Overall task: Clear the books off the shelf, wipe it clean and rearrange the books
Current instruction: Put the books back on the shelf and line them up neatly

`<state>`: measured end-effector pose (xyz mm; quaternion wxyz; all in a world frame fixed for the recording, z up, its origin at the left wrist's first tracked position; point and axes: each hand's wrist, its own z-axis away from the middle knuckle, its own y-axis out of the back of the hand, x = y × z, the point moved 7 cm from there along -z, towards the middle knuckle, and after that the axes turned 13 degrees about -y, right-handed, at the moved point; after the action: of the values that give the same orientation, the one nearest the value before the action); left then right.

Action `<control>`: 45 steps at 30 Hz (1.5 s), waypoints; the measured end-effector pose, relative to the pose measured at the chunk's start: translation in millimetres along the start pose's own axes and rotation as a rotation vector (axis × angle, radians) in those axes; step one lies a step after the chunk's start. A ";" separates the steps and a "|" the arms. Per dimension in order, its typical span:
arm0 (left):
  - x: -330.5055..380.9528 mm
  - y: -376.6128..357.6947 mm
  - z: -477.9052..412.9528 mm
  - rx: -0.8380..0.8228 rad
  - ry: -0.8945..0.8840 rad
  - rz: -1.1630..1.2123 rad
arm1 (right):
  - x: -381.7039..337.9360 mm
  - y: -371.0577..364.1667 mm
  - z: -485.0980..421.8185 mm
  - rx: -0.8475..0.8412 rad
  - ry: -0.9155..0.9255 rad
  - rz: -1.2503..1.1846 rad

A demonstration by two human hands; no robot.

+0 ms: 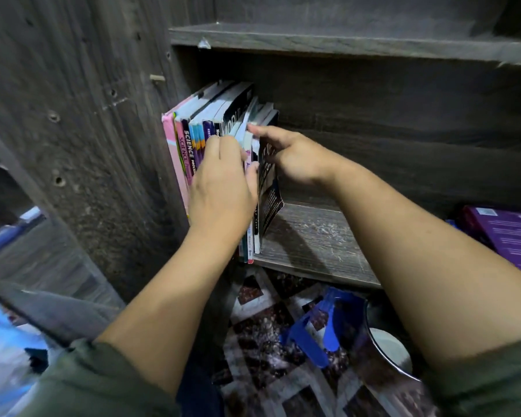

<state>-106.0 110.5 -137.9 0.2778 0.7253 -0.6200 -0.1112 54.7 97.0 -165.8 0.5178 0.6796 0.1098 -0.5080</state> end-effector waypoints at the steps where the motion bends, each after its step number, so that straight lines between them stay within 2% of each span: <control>1: 1.6 -4.4 -2.9 -0.027 -0.009 -0.011 | -0.5 -0.2 0.6 -0.004 -0.003 0.000; 5: 0.6 -16.1 -11.6 -0.090 -0.027 -0.050 | 2.1 2.5 5.2 0.011 0.003 0.000; 11: 3.1 -2.1 -16.2 -0.105 0.085 -0.059 | 1.8 10.0 9.2 0.071 -0.002 0.008; 15: 11.1 7.2 0.0 -0.295 0.242 -0.147 | 4.1 5.8 11.7 0.123 -0.030 0.096; 21: 18.6 -15.1 11.8 -0.454 0.192 -0.311 | -0.8 -4.3 15.7 0.161 -0.065 0.188; 25: 17.1 -12.8 5.8 -0.548 0.224 -0.340 | -7.7 -0.7 21.2 0.177 -0.078 0.269; 29: 16.8 -8.5 -5.1 -0.497 0.312 -0.254 | -9.1 -0.1 19.7 0.171 -0.092 0.287; 32: 17.8 -9.1 -5.8 -0.488 0.305 -0.204 | -7.3 1.7 17.9 0.188 -0.104 0.289; 38: 15.4 2.2 4.8 -0.631 0.376 -0.134 | -10.3 5.6 16.3 0.179 -0.124 0.345; 43: 8.6 -3.4 10.3 -0.492 0.471 -0.081 | -15.9 4.3 24.4 0.139 -0.136 0.381; 45: 6.5 2.7 14.9 -0.523 0.457 -0.104 | -18.1 5.4 27.3 0.123 -0.140 0.401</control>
<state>-114.5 100.1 -147.5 0.5798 0.6663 -0.4546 -0.1147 34.2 79.2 -146.7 0.5722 0.6812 -0.0950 -0.4467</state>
